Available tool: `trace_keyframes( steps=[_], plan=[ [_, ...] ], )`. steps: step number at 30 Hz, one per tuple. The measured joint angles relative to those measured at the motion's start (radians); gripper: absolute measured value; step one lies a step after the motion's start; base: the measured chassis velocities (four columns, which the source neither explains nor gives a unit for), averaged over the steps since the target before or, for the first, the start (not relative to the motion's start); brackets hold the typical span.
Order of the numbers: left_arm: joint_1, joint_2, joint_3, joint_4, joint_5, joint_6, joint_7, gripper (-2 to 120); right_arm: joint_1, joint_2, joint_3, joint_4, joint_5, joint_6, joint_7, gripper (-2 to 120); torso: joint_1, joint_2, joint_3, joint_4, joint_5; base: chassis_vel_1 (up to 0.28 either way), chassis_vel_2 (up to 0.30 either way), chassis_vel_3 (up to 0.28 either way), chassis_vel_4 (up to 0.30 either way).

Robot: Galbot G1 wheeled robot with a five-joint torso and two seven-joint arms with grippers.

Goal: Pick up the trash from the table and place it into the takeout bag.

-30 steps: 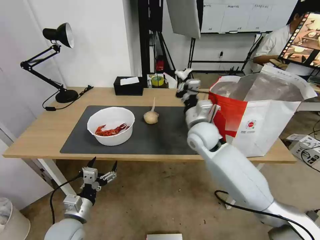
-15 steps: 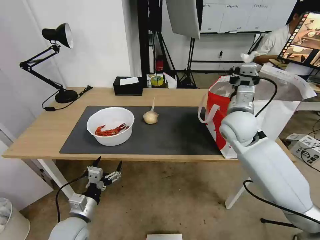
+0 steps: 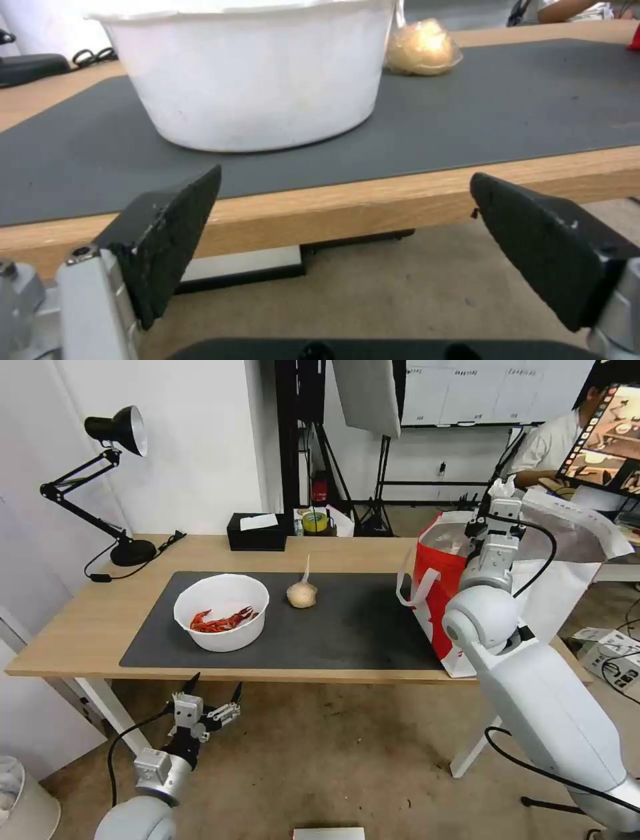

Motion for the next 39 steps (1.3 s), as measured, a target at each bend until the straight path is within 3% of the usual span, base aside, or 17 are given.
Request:
trace_keyframes(
  steps=[13,18,21,26,31,39],
  plan=[
    [0.021,-0.008,-0.011,-0.029,-0.004,0.012,-0.001,100,-0.045,-0.033,0.021,0.043,0.052,0.008,-0.017,99,0.0,0.0,0.0,0.0,0.0,0.0,0.0,0.0,0.0],
    [0.023,-0.015,-0.011,-0.03,-0.003,0.012,-0.001,100,-0.061,-0.055,0.034,0.068,0.078,0.045,-0.078,100,0.0,0.0,0.0,0.0,0.0001,0.0,0.0,0.0,0.0],
    [0.02,-0.02,-0.011,-0.032,-0.003,0.012,-0.002,100,-0.08,-0.086,0.043,0.115,0.133,0.117,-0.195,100,0.0,0.0,0.0,-0.0001,0.0,0.0,0.0,0.0,0.0],
    [0.02,-0.024,-0.01,-0.032,-0.002,0.01,-0.002,100,-0.103,-0.107,0.053,0.148,0.18,0.165,-0.28,100,0.0,0.0,0.0,0.0,0.0,0.0,0.0,0.0,0.0],
    [0.011,-0.021,-0.01,-0.029,-0.002,0.006,-0.002,100,-0.227,-0.159,0.091,0.243,0.29,0.218,-0.469,100,0.0,0.0,0.0,0.0,0.0001,0.0,0.0,0.0,0.0],
    [-0.002,-0.023,0.003,-0.021,0.001,0.001,-0.002,100,-0.457,-0.208,0.164,0.363,0.287,0.238,-0.683,100,0.0,0.0,0.0,0.0,0.0,0.0,0.0,0.0,0.0]
  ],
)
